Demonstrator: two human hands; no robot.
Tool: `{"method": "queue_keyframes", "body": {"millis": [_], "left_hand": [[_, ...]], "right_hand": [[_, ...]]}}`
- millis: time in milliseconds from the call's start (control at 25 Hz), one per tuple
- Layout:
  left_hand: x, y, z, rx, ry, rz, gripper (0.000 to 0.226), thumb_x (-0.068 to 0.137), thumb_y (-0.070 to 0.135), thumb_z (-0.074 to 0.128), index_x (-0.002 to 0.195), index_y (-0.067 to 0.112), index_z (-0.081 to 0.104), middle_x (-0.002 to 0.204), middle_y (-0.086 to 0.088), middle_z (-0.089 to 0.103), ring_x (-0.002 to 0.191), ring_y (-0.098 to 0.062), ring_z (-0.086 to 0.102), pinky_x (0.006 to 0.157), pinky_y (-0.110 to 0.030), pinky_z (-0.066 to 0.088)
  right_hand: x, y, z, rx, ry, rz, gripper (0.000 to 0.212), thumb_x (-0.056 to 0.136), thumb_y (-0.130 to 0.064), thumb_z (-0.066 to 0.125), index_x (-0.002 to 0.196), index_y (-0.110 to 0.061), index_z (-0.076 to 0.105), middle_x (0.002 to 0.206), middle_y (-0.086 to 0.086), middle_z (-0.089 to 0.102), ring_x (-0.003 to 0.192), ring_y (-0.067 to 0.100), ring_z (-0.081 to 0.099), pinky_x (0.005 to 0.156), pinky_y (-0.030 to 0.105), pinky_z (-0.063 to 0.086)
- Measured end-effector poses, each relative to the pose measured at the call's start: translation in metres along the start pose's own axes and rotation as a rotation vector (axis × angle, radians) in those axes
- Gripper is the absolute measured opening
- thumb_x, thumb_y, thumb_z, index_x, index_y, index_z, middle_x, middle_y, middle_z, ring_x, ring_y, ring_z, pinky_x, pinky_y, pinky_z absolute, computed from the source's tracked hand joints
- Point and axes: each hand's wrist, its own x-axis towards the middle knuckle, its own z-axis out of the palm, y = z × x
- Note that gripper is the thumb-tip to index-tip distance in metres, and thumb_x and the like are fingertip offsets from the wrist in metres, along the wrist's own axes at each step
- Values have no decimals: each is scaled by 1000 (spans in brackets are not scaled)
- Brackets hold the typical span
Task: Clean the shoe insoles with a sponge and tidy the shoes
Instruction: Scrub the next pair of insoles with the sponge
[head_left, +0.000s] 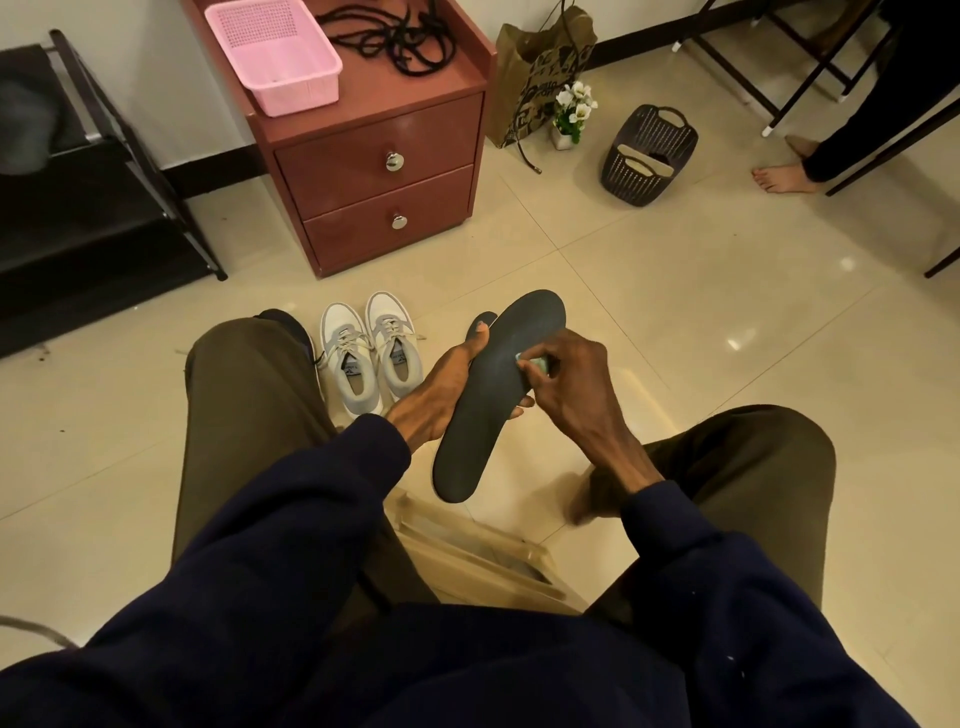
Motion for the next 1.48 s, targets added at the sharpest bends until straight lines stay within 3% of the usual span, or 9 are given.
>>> {"method": "queue_keyframes", "body": {"millis": [160,280,360,440,560,800,1000,1240,1480], "left_hand": [[-2,2,1,-10,38,24,61,105,60,37,121,9,67,102,-13,76,81,-28,72,76,-41,60],[-3,0,2,42,-21,12,76,103,66,31,133,3,62,119,-23,71,89,-35,69,81,-42,58],[-2,-2,1,46,-23,-2,77,103,66,32,134,2,61,119,-24,70,89,-36,69,78,-41,60],[-3,0,1,22,16,-10,69,104,62,35,127,5,65,105,-17,75,83,-32,70,73,-40,60],[-2,1,1,50,68,33,58,106,58,37,119,10,67,94,-9,78,78,-25,73,67,-34,61],[-5,-2,5,8,-102,-56,77,104,65,27,126,2,64,113,-24,71,86,-36,66,79,-39,57],[1,-3,0,36,17,-72,69,101,62,47,130,3,65,107,-21,73,82,-34,72,77,-48,60],[1,-8,2,75,-127,-102,75,103,64,34,130,0,64,121,-28,68,90,-40,69,82,-45,59],[6,-3,-7,94,74,-38,62,100,61,51,119,6,72,108,-19,73,85,-29,73,82,-40,58]], "right_hand": [[3,-12,2,-10,-89,-51,8,88,-19,79,84,-12,79,81,-3,66,63,5,58,60,13,49],[14,14,-11,-97,96,75,10,89,-20,77,85,-12,79,84,2,70,70,11,60,66,34,55],[10,14,-10,-89,95,81,7,89,-18,77,87,-11,79,86,3,71,72,11,60,68,34,56],[2,-2,-5,8,-82,20,5,88,-16,78,86,-11,79,85,2,72,66,5,63,64,18,53],[-1,-19,-2,110,-306,-16,7,87,-16,80,82,-11,78,78,-2,71,63,3,67,57,18,54],[9,14,-14,-3,165,127,6,88,-21,77,85,-17,75,83,-8,67,72,1,59,65,28,54],[-4,-22,3,143,-157,-10,7,89,-14,77,87,-7,77,86,4,67,69,-1,63,49,7,44],[11,9,-13,63,165,166,10,90,-22,76,85,-13,77,85,-3,67,70,-1,59,59,20,52],[-8,-26,11,33,-153,-112,4,89,-18,78,88,-14,76,86,-5,64,71,3,55,62,12,41]]}}
